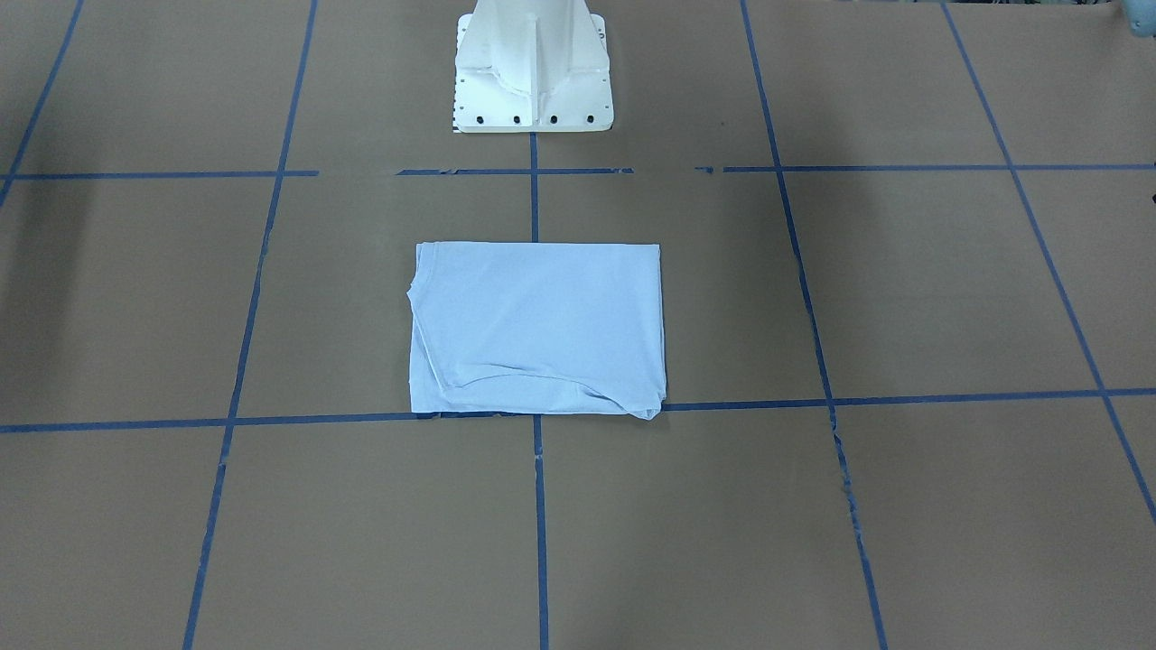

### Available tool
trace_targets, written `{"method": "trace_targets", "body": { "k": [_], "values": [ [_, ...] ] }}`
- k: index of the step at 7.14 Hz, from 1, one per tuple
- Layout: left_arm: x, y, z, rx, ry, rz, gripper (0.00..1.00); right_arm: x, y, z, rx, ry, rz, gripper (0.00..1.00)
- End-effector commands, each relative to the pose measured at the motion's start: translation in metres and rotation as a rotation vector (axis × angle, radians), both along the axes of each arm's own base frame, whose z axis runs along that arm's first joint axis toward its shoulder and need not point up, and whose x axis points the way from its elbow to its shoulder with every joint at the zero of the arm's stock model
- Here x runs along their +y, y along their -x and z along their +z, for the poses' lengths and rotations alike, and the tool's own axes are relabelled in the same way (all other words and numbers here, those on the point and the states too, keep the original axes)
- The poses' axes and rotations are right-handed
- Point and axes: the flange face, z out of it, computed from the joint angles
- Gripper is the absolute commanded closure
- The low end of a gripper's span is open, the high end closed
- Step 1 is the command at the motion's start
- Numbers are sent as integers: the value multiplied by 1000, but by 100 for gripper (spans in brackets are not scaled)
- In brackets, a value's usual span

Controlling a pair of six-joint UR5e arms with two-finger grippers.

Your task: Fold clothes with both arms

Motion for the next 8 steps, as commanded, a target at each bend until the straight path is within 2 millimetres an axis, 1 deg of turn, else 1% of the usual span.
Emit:
{"method": "trace_targets", "body": {
  "k": [1, 2, 3, 4, 5, 6, 7, 8],
  "values": [
    [33, 21, 36, 115, 12, 44, 0, 26, -17, 12, 8, 31, 32, 0],
    [37, 23, 34, 204, 32, 45, 0, 36, -17, 21, 8, 44, 26, 0],
    [39, 23, 30, 202, 19, 47, 0, 33, -13, 20, 7, 36, 16, 0],
    [38, 23, 34, 200, 10, 56, 0, 30, -12, 14, -2, 28, 17, 0],
    [34, 21, 40, 191, 23, 56, 0, 29, -9, 13, -7, 29, 13, 0],
    [36, 21, 52, 188, 49, 53, 0, 29, -6, 12, -9, 33, 13, 0],
    [39, 22, 52, 183, 56, 49, 0, 20, 8, 7, 0, 43, 3, 0],
    [40, 22, 56, 182, 67, 47, 0, 16, 11, 0, 2, 89, 68, 0]
  ]
}}
